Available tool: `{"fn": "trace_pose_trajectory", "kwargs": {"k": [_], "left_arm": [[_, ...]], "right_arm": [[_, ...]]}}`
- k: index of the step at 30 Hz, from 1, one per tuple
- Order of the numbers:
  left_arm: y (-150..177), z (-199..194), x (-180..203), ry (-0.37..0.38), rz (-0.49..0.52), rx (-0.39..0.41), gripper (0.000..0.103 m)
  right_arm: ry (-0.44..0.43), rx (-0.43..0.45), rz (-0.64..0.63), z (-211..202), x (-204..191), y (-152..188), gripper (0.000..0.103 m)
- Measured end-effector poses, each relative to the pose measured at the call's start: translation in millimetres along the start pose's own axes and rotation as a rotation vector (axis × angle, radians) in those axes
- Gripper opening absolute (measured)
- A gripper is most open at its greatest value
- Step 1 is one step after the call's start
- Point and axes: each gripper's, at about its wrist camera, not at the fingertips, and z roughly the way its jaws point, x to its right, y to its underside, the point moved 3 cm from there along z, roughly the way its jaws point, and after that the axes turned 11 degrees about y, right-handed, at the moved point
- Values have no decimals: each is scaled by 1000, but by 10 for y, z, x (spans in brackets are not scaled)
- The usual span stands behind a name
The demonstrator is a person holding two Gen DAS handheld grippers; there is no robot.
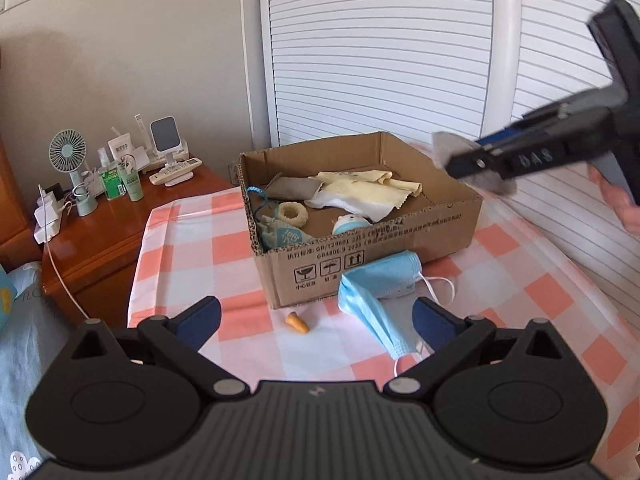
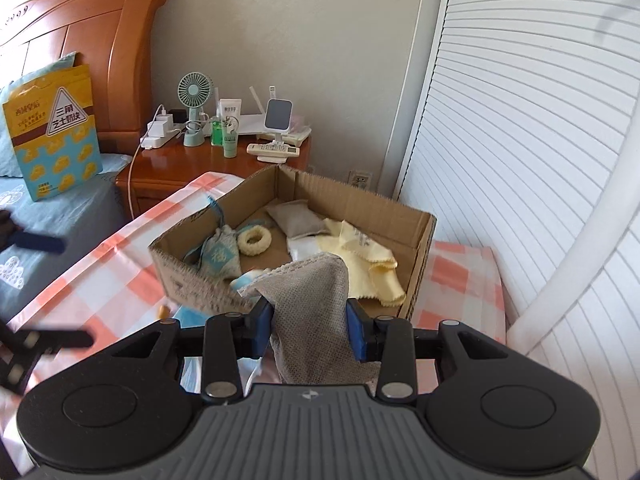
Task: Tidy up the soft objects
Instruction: 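Lower the grey pouch into the box and open the right gripper, then move the right tool to the blue face mask and close on it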
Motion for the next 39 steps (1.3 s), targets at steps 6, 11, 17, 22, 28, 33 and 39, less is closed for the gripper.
{"fn": "trace_pose_trajectory", "kwargs": {"k": [6, 11, 17, 22, 28, 33, 39], "left_arm": [[144, -109, 52, -37, -11, -16, 102], [209, -132, 48, -42, -34, -29, 102], [252, -120, 33, -38, -44, -38, 102], [285, -125, 38, -30, -45, -40, 102], [308, -175, 22, -36, -49, -35, 102], [332, -227, -64, -69, -71, -25, 102], [391, -284, -229, -119, -114, -27, 102]], "right_arm": [[15, -11, -10, 485, 48, -441, 43], [63, -38, 10, 914, 125, -717, 64], [62, -51, 40, 1015, 155, -673, 97], [73, -47, 26, 814, 101, -519, 102], [29, -69, 32, 550, -19, -342, 102], [-7, -78, 40, 351, -188, -132, 102], [-78, -99, 84, 219, -433, 119, 103]]}}
